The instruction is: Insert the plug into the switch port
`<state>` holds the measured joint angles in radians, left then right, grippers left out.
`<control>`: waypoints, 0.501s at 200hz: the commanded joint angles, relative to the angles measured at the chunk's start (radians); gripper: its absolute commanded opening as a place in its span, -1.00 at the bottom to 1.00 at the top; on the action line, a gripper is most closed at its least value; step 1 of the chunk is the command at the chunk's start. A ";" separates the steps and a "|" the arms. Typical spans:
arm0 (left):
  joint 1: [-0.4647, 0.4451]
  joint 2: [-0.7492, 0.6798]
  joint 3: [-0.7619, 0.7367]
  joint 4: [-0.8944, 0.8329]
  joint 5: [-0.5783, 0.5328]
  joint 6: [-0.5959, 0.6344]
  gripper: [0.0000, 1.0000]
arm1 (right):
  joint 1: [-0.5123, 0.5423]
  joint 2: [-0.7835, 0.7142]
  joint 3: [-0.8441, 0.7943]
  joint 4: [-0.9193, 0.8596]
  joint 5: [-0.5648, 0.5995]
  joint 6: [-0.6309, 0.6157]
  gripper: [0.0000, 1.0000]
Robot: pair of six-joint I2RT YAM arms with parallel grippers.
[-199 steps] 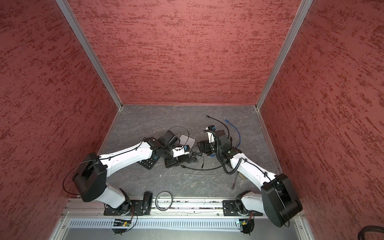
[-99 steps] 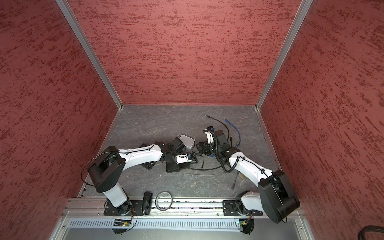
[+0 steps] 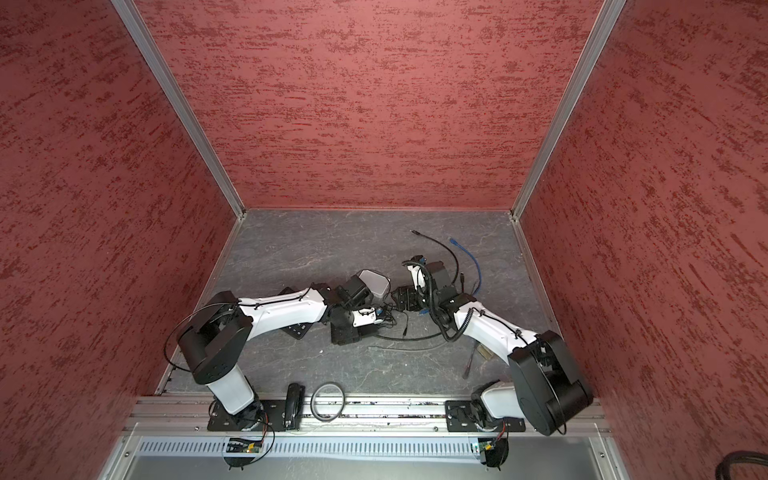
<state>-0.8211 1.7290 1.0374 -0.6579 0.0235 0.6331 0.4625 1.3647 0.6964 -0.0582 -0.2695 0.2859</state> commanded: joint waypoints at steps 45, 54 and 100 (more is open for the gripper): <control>0.006 -0.095 0.011 0.013 -0.012 -0.026 1.00 | -0.006 0.020 0.046 0.030 -0.014 -0.057 0.69; 0.009 -0.113 0.007 0.020 -0.017 -0.034 0.99 | -0.008 0.018 0.052 0.032 -0.017 -0.082 0.69; 0.026 -0.275 -0.056 0.119 0.007 -0.119 1.00 | -0.005 -0.016 0.083 0.003 -0.061 -0.248 0.66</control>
<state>-0.8093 1.5391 1.0161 -0.6109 0.0196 0.5827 0.4614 1.3800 0.7410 -0.0498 -0.2924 0.1577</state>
